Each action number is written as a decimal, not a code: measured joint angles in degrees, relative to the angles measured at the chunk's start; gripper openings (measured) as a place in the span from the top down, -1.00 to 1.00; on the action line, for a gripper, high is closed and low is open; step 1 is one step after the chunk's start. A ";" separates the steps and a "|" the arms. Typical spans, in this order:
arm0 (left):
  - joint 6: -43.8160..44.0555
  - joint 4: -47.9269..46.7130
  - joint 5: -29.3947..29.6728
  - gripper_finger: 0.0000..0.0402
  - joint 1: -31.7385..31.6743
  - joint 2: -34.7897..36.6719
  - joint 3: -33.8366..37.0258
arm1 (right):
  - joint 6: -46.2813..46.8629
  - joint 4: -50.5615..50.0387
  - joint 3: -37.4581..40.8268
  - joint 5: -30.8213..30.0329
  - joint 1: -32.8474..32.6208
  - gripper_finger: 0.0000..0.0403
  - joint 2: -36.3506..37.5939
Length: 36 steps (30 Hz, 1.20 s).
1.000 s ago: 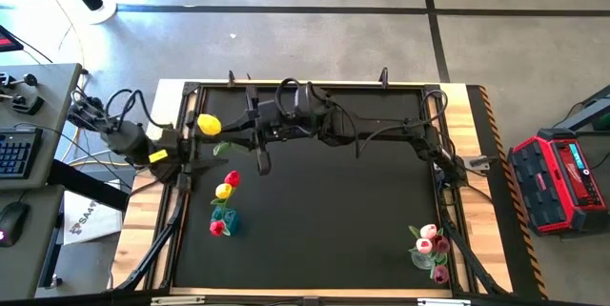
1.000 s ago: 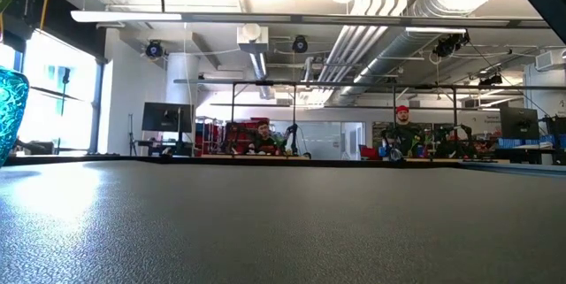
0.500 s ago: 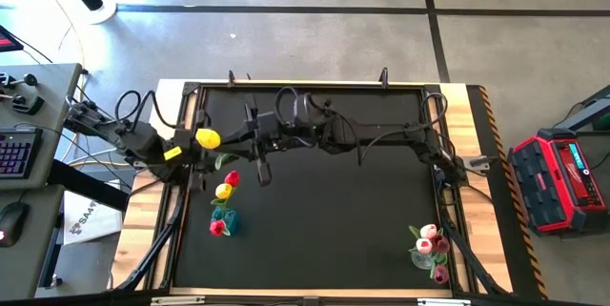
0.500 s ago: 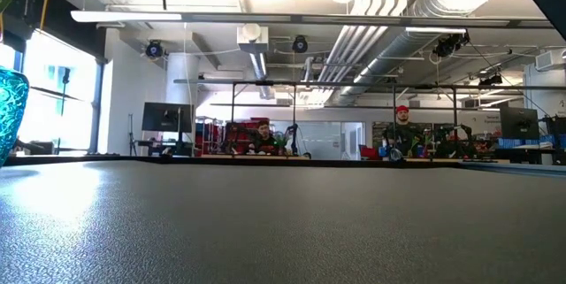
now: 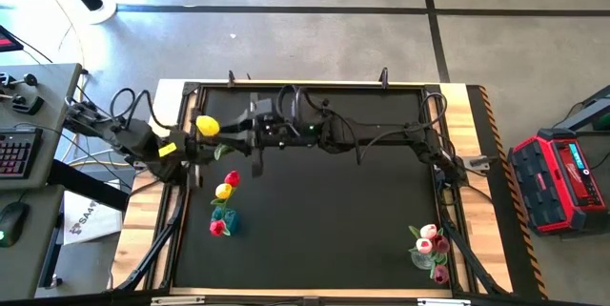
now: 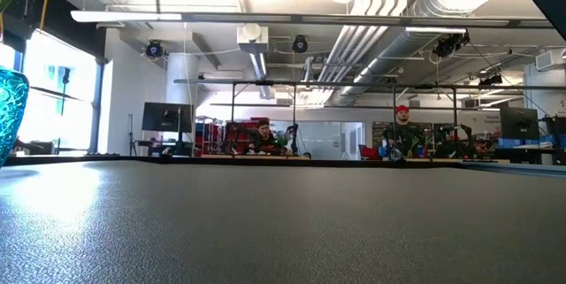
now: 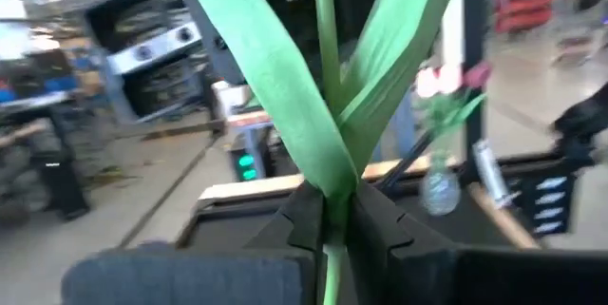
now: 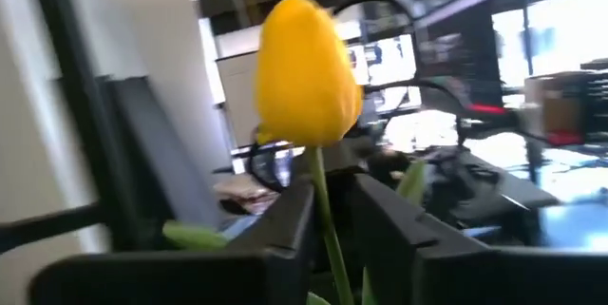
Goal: Sort flowers into vase by color
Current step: Put the yellow flower into the blue vase
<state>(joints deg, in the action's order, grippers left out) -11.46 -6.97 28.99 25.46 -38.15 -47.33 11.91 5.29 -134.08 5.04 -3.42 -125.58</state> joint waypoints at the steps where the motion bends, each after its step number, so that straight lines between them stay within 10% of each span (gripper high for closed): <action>1: -0.71 -1.70 1.06 0.92 0.05 1.19 -0.04 | 0.08 -0.10 -0.04 -1.63 0.00 0.63 0.00; 9: 9.93 -21.17 1.99 0.98 0.04 11.81 -6.88 | 6.54 -11.83 -0.22 -22.47 0.09 0.18 0.85; 14: 15.71 -30.16 -24.42 0.99 0.08 17.24 -5.74 | 13.11 -21.23 -0.22 -27.23 1.01 0.12 1.59; 18: 18.34 -23.86 -33.86 0.99 0.08 19.43 0.06 | 15.25 -24.37 -0.22 -27.32 1.78 0.15 1.62; 36: 21.81 2.89 -41.11 1.00 0.15 20.17 19.53 | 16.71 -29.23 -0.22 -28.39 2.77 0.23 1.62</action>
<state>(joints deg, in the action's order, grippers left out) 10.35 -4.08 -12.12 25.61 -17.97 -27.80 28.63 -23.94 -134.30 -23.35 -0.65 -123.96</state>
